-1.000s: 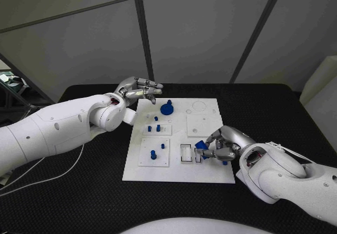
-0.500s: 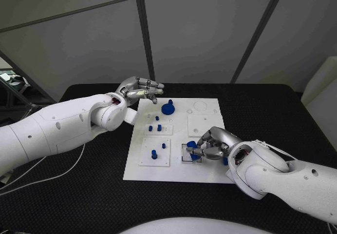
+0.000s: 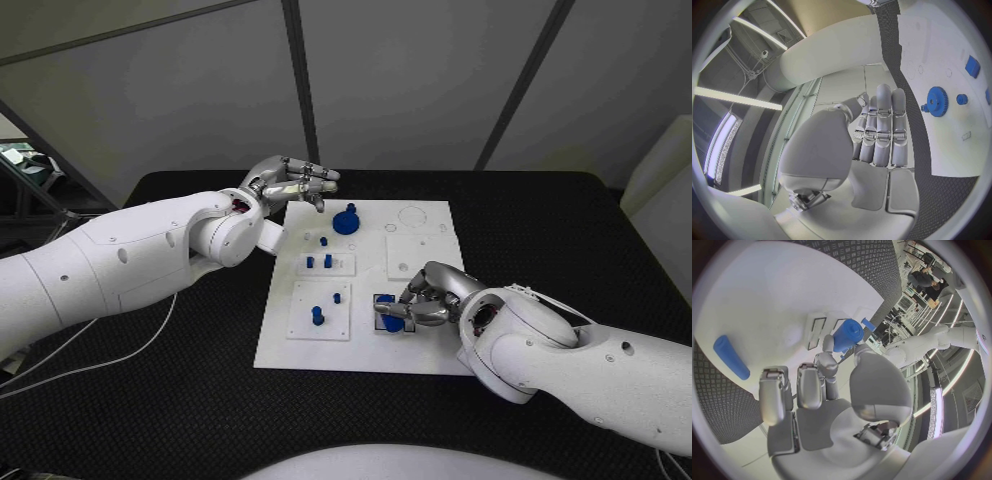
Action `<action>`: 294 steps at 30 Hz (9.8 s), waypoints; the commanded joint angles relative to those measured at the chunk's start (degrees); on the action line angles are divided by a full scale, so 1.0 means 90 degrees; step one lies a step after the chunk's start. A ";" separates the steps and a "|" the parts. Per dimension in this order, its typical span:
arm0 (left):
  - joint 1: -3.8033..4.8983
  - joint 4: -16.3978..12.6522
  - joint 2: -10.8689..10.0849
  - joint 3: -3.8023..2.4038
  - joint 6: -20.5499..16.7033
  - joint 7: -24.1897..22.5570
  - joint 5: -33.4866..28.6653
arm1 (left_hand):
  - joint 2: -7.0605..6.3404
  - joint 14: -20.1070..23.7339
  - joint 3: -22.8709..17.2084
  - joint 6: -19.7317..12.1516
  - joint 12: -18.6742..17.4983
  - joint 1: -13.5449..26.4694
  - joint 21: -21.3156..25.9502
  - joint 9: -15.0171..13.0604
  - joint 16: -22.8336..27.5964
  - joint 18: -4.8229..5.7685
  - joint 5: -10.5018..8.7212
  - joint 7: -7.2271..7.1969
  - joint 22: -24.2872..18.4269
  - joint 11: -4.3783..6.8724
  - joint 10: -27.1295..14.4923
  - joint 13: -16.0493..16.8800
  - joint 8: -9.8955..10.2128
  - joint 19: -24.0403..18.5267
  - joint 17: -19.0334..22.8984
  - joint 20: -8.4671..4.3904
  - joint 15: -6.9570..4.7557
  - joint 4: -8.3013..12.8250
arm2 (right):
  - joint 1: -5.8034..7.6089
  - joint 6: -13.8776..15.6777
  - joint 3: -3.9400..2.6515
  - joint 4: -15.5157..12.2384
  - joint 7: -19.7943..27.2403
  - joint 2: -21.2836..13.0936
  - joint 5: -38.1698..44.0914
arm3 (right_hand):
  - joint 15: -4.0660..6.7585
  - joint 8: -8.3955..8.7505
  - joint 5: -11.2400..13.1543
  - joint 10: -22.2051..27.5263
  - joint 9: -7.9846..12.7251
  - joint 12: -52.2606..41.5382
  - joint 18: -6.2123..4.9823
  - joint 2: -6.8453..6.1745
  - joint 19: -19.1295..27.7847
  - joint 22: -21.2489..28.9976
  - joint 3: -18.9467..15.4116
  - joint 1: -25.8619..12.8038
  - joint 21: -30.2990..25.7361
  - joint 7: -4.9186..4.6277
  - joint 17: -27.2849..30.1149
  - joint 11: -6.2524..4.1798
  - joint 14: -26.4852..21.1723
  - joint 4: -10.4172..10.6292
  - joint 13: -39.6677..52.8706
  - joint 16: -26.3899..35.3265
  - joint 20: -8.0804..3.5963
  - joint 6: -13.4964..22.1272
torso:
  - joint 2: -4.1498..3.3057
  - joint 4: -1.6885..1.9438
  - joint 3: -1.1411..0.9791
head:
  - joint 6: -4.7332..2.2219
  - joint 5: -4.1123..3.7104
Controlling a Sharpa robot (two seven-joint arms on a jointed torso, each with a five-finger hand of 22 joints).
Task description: Assemble the parts on the task board
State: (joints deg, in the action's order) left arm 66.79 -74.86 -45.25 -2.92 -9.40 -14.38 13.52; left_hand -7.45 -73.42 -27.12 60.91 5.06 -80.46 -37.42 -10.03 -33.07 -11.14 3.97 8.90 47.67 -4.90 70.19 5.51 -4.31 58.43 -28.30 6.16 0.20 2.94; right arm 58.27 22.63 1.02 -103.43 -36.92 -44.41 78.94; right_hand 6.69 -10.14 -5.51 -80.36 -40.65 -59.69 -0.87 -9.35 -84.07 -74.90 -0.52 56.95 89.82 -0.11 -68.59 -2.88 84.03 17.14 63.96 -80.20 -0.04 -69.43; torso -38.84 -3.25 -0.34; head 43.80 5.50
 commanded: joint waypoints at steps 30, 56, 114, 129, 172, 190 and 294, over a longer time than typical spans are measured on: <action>0.0010 -0.0023 -0.0030 -0.0004 0.0049 -0.0004 -0.0025 | 0.0040 0.0013 0.0035 0.0020 0.0041 0.0004 0.0030 0.0008 0.0037 0.0079 -0.0036 0.0031 -0.0008 -0.0023 -0.0006 -0.0010 0.0040 -0.0033 0.0009 0.0022 0.0023 -0.0001 | 0.0009 0.0331 0.0001 -0.0310 0.0452 -0.0486 0.0141 | -0.0011 0.0270 -0.0496 0.0156 -0.0401 0.0573 0.0088 0.0486 -0.0644 -0.1657 -0.0651 0.1485 -0.0007 -0.0092 0.0089 -0.0016 0.0218 -0.0770 -0.0335 0.0100 -0.0015 0.0165 | 0.0010 -0.0010 -0.0002 | -0.0022 -0.0016; 0.0001 -0.0060 -0.0084 0.0000 0.0035 -0.0014 -0.0025 | 0.0040 0.0013 0.0035 0.0020 0.0041 0.0004 0.0030 0.0008 0.0037 0.0079 -0.0036 0.0031 -0.0008 -0.0023 -0.0006 -0.0010 0.0040 -0.0033 0.0009 0.0022 0.0023 -0.0001 | 0.0004 -0.0438 -0.0154 -0.0556 0.0437 -0.1932 0.0357 | -0.0123 0.0687 -0.1191 0.0326 0.0321 0.1362 0.0038 0.0817 -0.0549 -0.1526 -0.1017 0.1597 -0.0183 -0.0235 0.0280 0.0110 0.0178 -0.0837 -0.0909 0.0231 0.0107 0.0342 | 0.0012 -0.0017 -0.0003 | -0.0018 -0.0369; -0.0015 -0.0031 -0.0080 0.0000 0.0051 -0.0013 -0.0025 | 0.0040 0.0013 0.0035 0.0020 0.0041 0.0004 0.0030 0.0008 0.0037 0.0079 -0.0036 0.0031 -0.0008 -0.0023 -0.0006 -0.0010 0.0040 -0.0033 0.0009 0.0022 0.0023 -0.0001 | -0.0193 0.0499 -0.0145 -0.0695 0.0285 -0.1350 -0.0021 | -0.0029 0.0711 -0.2838 0.0175 0.0739 0.1440 0.0087 0.1364 -0.0642 -0.1654 -0.0753 0.2458 -0.0013 -0.0118 0.0132 0.0003 0.0221 -0.1378 -0.0896 0.0182 0.0010 0.0139 | 0.0009 -0.0003 -0.0005 | 0.0045 -0.0326; -0.0016 -0.0045 -0.0081 0.0000 0.0055 -0.0006 -0.0025 | 0.0040 0.0013 0.0035 0.0020 0.0041 0.0004 0.0030 0.0008 0.0037 0.0079 -0.0036 0.0031 -0.0008 -0.0023 -0.0006 -0.0010 0.0040 -0.0033 0.0009 0.0022 0.0023 -0.0001 | -0.0192 0.0173 -0.0146 -0.0512 0.0347 -0.1012 -0.0555 | -0.0031 0.0702 -0.3054 0.0123 0.0785 0.1404 0.0092 0.1238 -0.0650 -0.1666 -0.0852 0.2050 0.0004 -0.0119 0.0096 0.0004 0.0227 -0.1139 -0.0852 0.0161 0.0013 0.0073 | 0.0012 0.0001 0.0002 | 0.0057 -0.0308; -0.0015 -0.0066 -0.0105 -0.0001 0.0060 0.0025 -0.0025 | 0.0056 0.0003 0.0052 0.0025 0.0046 0.0004 0.0051 0.0016 0.0058 0.0076 -0.0027 0.0028 -0.0013 -0.0020 -0.0011 -0.0013 0.0041 -0.0027 0.0016 0.0023 0.0021 0.0010 | -0.0191 -0.0085 -0.0146 -0.0171 0.0069 -0.0513 -0.0329 | -0.0007 0.0658 -0.1477 -0.0010 0.0702 0.1168 0.0096 0.1071 -0.0658 -0.1677 -0.1232 0.1625 0.0020 -0.0061 0.0006 -0.0034 0.0241 -0.0370 -0.0613 0.0114 -0.0006 -0.0281 | 0.0016 -0.0014 -0.0008 | 0.0072 -0.0285; -0.0015 -0.0065 -0.0113 -0.0001 0.0056 0.0028 -0.0025 | 0.0056 0.0003 0.0052 0.0025 0.0046 0.0004 0.0051 0.0016 0.0058 0.0076 -0.0027 0.0028 -0.0013 -0.0020 -0.0011 -0.0013 0.0041 -0.0027 0.0016 0.0023 0.0021 0.0010 | -0.0191 0.0208 -0.0146 -0.0293 0.0313 -0.0663 -0.0009 | 0.0013 0.0676 -0.1514 -0.0011 0.0678 0.1160 0.0096 0.1035 -0.0658 -0.1677 -0.1225 0.1949 0.0020 -0.0048 0.0002 -0.0051 0.0239 -0.0529 -0.0585 0.0113 -0.0025 -0.0292 | 0.0014 -0.0019 -0.0008 | 0.0077 -0.0286; -0.0015 -0.0034 -0.0105 0.0000 -0.0004 0.0100 -0.0025 | 0.0080 -0.0005 0.0047 0.0026 0.0050 -0.0032 0.0058 0.0023 0.0075 0.0073 -0.0007 0.0028 -0.0010 -0.0018 -0.0014 -0.0016 0.0043 -0.0017 0.0021 0.0017 0.0015 0.0042 | -0.0196 -0.0714 -0.0119 -0.0130 0.2387 -0.0623 0.2777 | -0.0192 0.0698 -0.1531 0.0186 0.2991 0.0193 0.0086 0.1079 -0.0640 -0.1654 -0.1790 0.3002 -0.0020 -0.0457 -0.0448 0.0277 0.0271 -0.1512 0.0069 0.0023 0.0153 0.0623 | 0.0016 -0.0017 -0.0008 | 0.0134 -0.0278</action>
State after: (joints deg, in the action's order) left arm 66.58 -75.12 -46.19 -2.89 -9.49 -13.33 13.51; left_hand -7.22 -73.42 -26.95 60.91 5.27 -80.69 -36.98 -9.91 -32.61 -11.14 3.97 8.90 47.63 -4.90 70.19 5.45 -4.31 58.43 -28.20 6.16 0.20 3.11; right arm 56.48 14.77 -0.06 -104.37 -15.44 -49.96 102.75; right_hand 5.32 -3.60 -19.10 -78.42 -13.78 -57.76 -0.87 -0.18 -83.96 -74.90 -16.32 83.90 89.38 -4.30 -72.57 -0.71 83.94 3.61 64.47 -79.77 1.33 -63.43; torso -38.70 -3.37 -0.40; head 45.03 3.00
